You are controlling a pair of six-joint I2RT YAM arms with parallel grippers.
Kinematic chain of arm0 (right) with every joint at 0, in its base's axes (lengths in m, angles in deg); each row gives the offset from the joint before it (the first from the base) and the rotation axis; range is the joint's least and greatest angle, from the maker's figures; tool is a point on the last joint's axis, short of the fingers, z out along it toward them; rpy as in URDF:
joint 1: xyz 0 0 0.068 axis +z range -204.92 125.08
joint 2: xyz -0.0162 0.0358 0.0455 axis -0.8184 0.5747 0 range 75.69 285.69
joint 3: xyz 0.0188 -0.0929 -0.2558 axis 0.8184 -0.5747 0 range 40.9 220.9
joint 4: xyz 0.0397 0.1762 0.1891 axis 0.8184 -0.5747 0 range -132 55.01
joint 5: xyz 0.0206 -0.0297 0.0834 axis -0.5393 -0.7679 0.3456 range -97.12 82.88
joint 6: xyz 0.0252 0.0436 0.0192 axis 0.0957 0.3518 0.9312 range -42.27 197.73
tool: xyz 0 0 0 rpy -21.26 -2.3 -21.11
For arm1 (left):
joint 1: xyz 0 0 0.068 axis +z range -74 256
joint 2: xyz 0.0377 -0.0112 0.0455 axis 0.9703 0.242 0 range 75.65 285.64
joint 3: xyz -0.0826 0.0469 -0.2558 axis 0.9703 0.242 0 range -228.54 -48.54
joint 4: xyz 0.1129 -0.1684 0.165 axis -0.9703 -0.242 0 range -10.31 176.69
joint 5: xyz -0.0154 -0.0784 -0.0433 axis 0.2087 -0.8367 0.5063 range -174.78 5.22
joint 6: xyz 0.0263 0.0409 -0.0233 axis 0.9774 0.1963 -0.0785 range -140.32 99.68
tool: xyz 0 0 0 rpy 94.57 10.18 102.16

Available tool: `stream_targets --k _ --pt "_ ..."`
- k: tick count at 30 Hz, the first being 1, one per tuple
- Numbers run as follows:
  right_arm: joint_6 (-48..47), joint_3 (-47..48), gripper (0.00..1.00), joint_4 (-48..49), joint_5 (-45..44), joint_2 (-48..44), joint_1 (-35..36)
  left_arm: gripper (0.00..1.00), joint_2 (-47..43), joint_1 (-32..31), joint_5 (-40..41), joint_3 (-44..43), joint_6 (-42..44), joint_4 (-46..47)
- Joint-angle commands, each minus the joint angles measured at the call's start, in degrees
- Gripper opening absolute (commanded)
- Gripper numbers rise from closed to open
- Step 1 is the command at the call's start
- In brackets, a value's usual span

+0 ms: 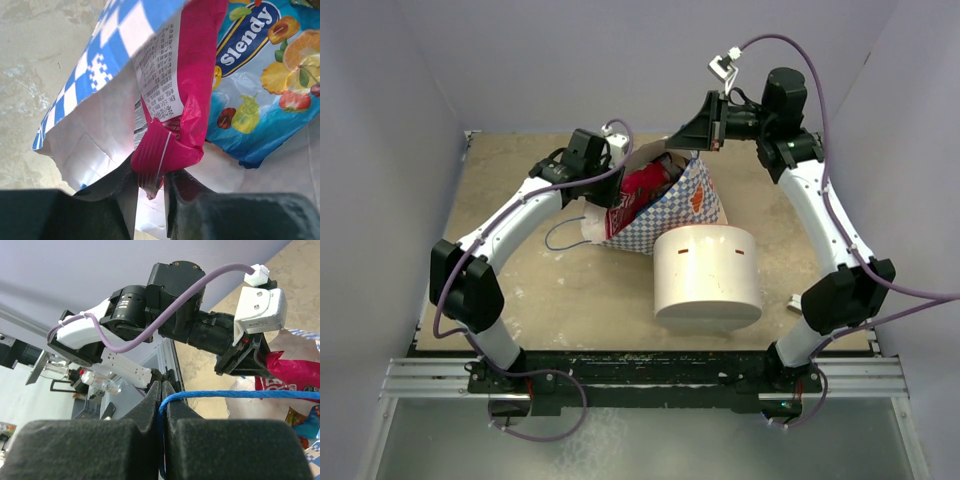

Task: Take the snacks out of the paper bag
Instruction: Take out the snack from the paper bag.

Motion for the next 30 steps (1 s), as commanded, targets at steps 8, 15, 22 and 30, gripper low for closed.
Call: stream_targets --k 8,15,22,30 --pt "-11.2 2.25 0.0 -13.82 -8.62 -5.99 -1.07 0.0 -4.28 -0.07 -2.17 -3.24 -1.53 0.64" --pt "-22.68 8.33 0.0 -30.16 -25.34 -5.84 -1.25 0.0 -6.42 -0.07 -4.44 -10.48 -4.87 -1.77" --pt "-28.08 10.44 0.0 -36.82 -36.87 -6.51 -1.25 0.0 -5.75 -0.07 -4.3 -20.17 -8.3 -4.93" --pt "-25.72 10.66 0.0 -38.23 -49.06 -7.21 -1.25 0.0 -4.48 -0.07 -4.41 -33.91 -9.82 -8.87"
